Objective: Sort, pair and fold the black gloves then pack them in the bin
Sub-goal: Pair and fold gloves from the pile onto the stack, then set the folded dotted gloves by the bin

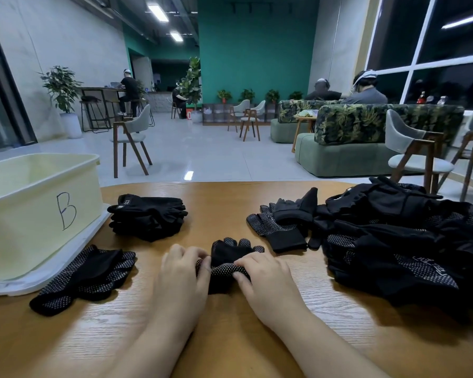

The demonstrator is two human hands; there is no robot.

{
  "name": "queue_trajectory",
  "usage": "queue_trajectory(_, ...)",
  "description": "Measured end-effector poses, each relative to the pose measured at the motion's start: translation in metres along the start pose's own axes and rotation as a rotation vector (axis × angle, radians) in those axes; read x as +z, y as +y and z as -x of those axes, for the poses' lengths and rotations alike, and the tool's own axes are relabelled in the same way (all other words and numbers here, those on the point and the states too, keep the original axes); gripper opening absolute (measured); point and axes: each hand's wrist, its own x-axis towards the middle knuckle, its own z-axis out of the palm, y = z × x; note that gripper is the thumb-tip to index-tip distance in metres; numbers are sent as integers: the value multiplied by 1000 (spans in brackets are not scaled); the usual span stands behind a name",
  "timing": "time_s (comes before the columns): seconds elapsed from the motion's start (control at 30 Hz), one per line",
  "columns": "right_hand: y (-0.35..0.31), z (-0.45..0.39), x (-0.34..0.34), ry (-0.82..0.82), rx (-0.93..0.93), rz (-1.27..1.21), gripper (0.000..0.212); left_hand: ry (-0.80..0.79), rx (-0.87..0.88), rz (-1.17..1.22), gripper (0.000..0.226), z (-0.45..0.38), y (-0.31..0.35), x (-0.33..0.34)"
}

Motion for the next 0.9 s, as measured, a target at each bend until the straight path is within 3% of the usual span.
queue_trajectory(0.1, -1, -4, -2, -1, 55, -43, 72, -14, -165, 97, 12, 8, 7, -10)
queue_trajectory(0.17, -2, -6, -6, 1, 85, -144, 75, -77, -257, 236, 22, 9, 12, -10)
queue_trajectory(0.33, -9, -2, -7, -105, -11, -388, 58, -102, -362, 615, 60, 2, 24, -8)
queue_trajectory(0.43, -14, 0, -10, -159, -63, -473, 50, -77, -374, 650, 67, 1, 17, -13)
queue_trajectory(0.57, -17, -7, -15, -108, -53, -472, 37, -53, -289, 619, 70, -3, 6, -34)
queue_trajectory(0.7, -23, -26, -26, -130, -17, -429, 60, -280, -240, 586, 68, -11, -4, -65)
queue_trajectory(0.8, -37, -41, -34, -269, -39, -502, 84, -487, -226, 541, 50, -17, -6, -86)
queue_trajectory(0.9, -53, -52, -29, -449, -55, -674, 74, -590, -168, 409, 41, -22, -7, -101)
